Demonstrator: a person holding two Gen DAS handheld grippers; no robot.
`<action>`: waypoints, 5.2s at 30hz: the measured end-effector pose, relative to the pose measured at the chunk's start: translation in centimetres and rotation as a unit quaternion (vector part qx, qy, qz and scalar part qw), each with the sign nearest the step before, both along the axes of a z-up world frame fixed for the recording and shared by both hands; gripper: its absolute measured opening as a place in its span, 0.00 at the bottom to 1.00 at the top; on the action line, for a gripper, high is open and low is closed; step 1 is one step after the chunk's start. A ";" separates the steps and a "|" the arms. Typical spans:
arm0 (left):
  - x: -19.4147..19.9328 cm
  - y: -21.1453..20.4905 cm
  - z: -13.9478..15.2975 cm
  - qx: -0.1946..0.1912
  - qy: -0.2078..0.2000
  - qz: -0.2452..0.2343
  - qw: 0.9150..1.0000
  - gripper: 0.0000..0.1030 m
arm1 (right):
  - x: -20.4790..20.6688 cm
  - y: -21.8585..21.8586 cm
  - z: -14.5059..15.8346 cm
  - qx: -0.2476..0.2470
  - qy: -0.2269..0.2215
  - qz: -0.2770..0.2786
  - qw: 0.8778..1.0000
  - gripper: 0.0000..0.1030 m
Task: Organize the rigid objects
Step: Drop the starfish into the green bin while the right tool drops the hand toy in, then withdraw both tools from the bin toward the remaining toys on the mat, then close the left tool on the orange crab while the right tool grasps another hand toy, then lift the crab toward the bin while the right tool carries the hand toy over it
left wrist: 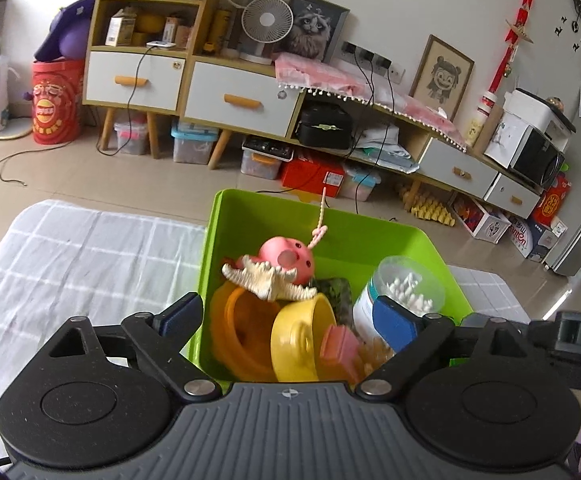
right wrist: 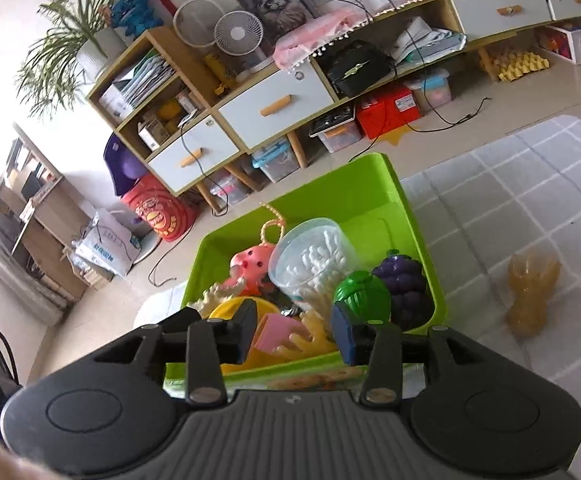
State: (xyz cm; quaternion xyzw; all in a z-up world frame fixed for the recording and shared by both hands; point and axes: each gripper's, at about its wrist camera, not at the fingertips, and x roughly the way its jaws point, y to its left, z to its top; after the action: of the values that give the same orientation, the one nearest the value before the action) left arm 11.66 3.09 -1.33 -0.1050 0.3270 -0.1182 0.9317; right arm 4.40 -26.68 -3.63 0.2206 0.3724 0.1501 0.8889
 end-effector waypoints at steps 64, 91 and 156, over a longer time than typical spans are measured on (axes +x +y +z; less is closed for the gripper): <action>-8.2 -3.3 -7.1 0.119 0.072 -0.105 0.985 0.98 | -5.0 -6.1 -6.6 -0.213 0.038 0.042 0.975 0.61; -5.7 -9.0 -8.0 0.126 0.009 -0.102 0.987 0.97 | -1.1 -7.3 -8.8 -0.261 -0.030 -0.009 0.965 0.75; -6.6 -5.6 -5.5 0.032 0.082 -0.099 0.991 0.56 | -3.2 -6.5 -6.2 -0.056 0.126 0.030 0.990 0.10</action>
State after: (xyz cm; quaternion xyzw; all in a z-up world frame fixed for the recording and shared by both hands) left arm 5.08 -2.49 -6.78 -0.0520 0.4149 -0.1900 0.8883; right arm 1.17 -33.20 -9.81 0.1765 0.4954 0.1265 0.8411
